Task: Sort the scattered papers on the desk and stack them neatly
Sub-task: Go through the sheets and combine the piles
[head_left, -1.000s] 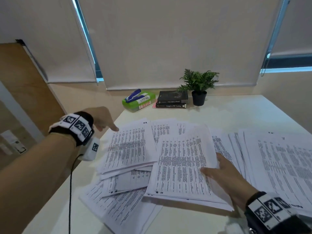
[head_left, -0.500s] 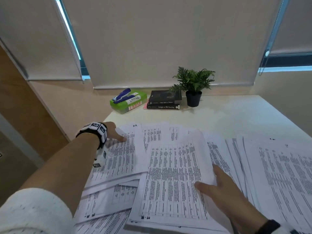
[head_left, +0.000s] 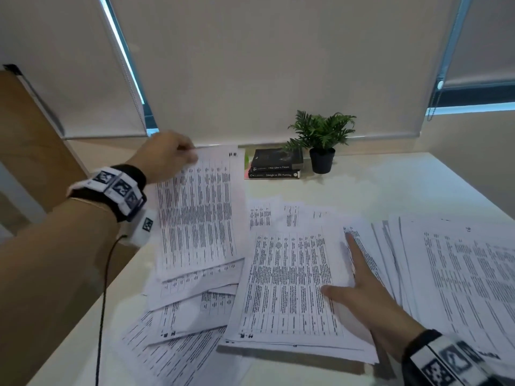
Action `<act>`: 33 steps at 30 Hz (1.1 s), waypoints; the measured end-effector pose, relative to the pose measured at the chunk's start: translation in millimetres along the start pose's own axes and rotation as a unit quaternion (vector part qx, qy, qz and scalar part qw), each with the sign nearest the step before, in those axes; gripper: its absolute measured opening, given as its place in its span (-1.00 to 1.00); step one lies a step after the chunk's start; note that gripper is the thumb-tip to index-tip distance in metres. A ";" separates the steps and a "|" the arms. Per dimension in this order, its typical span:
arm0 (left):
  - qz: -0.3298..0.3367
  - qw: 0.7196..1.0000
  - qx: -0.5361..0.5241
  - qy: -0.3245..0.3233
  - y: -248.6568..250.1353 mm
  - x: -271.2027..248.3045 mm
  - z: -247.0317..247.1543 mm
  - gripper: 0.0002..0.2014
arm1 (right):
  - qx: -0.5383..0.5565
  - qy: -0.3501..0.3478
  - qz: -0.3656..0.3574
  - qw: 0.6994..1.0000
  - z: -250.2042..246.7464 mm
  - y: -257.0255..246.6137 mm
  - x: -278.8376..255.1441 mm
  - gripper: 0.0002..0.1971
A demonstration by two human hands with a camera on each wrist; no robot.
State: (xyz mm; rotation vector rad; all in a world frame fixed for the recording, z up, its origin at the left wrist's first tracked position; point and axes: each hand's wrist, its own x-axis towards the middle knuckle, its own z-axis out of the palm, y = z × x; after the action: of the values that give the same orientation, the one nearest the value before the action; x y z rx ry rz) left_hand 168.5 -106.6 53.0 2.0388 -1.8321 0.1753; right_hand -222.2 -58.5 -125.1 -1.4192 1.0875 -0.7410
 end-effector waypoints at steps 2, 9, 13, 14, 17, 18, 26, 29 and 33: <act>0.050 0.998 0.008 0.037 29.2 -9.1 -44.5 -0.83 | -0.027 -0.014 -0.005 1.000 -0.7 1.0 -0.5 -0.14; 0.119 0.992 -0.014 0.042 110.2 -34.4 -123.6 -0.88 | 0.014 -0.005 0.033 0.999 1.6 -6.5 -9.6 -0.74; 0.089 0.994 -0.047 -0.042 126.8 -34.9 -74.6 -0.83 | 0.173 -0.035 0.101 0.979 -2.2 -25.8 -22.0 -0.45; 0.075 0.993 -0.067 -0.065 128.5 -37.0 -53.7 -0.82 | 0.229 -0.056 0.109 0.966 -5.9 -24.6 -21.4 -0.30; 0.059 0.983 -0.125 -0.124 131.8 -48.2 10.4 -0.82 | 0.277 -0.092 0.078 0.953 -13.5 -30.1 -30.7 -0.16; 0.063 0.979 -0.138 -0.139 132.9 -51.9 29.9 -0.82 | 0.235 -0.077 0.069 0.967 -14.0 -31.4 -36.4 -0.18; -0.084 0.976 -0.182 -0.083 88.8 -74.4 104.6 -0.58 | 0.032 0.047 -0.015 0.998 -40.0 -26.9 -57.6 -0.76; -0.235 0.960 -0.032 -0.146 38.5 -94.6 110.3 -0.28 | 0.030 0.092 -0.020 0.995 -69.1 -31.7 -65.2 -0.69; -0.353 0.903 0.018 -0.245 5.6 -133.5 106.7 -0.20 | 0.022 0.132 -0.015 0.991 -118.4 -30.5 -70.1 -0.68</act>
State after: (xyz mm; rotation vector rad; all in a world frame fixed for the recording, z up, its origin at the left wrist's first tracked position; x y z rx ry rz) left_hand 127.2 -22.3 -89.9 2.8029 -1.1754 -0.5552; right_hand -349.4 -43.0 -66.6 -1.3272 1.2457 -0.9903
